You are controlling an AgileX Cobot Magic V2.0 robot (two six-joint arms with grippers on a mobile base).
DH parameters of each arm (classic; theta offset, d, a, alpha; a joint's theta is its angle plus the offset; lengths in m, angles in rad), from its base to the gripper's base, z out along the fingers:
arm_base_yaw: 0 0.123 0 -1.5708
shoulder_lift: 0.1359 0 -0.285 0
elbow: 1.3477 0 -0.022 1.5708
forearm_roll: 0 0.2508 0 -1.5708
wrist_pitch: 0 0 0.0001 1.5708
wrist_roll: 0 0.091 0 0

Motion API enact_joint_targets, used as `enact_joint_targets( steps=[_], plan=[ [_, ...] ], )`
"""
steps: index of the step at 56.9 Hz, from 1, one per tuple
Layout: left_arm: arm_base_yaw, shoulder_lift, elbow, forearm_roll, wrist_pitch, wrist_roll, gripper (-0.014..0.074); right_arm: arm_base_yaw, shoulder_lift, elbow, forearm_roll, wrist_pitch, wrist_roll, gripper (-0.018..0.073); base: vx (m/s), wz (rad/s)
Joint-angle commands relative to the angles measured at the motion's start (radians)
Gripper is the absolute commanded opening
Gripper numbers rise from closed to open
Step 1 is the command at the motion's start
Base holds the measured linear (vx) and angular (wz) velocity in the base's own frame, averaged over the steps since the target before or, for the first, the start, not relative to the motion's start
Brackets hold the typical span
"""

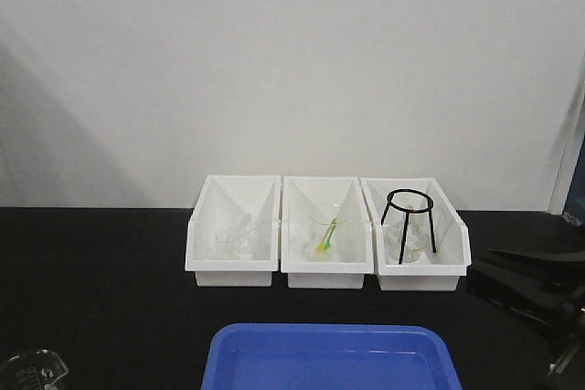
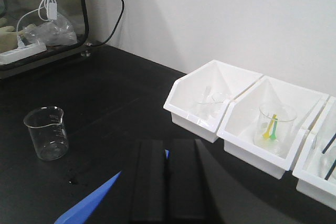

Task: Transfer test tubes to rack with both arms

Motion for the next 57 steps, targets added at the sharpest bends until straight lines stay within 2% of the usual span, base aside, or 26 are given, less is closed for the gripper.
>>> enact_joint_targets(
  steps=[1,6,10,12,57],
  plan=[
    [0.077,-0.081,0.092,-0.034,-0.100,0.000,-0.0017,0.001,-0.011,-0.033,0.009,0.024,-0.001,-0.0008,0.00,0.00],
    [0.116,-0.148,0.180,-0.034,-0.117,0.000,-0.0017,0.001,-0.011,-0.033,0.009,0.024,-0.001,-0.0008,0.00,0.00],
    [0.138,-0.133,0.230,-0.034,-0.183,-0.004,-0.0017,0.001,-0.011,-0.033,0.008,0.024,-0.001,-0.0008,0.00,0.00],
    [0.143,-0.135,0.228,-0.034,-0.166,-0.003,-0.0017,0.001,-0.011,-0.033,0.010,0.024,-0.001,-0.0008,0.00,0.00],
    [0.141,-0.138,0.226,-0.033,-0.149,-0.002,-0.0017,0.001,-0.011,-0.033,0.009,0.024,-0.001,-0.0008,0.00,0.00]
  ],
)
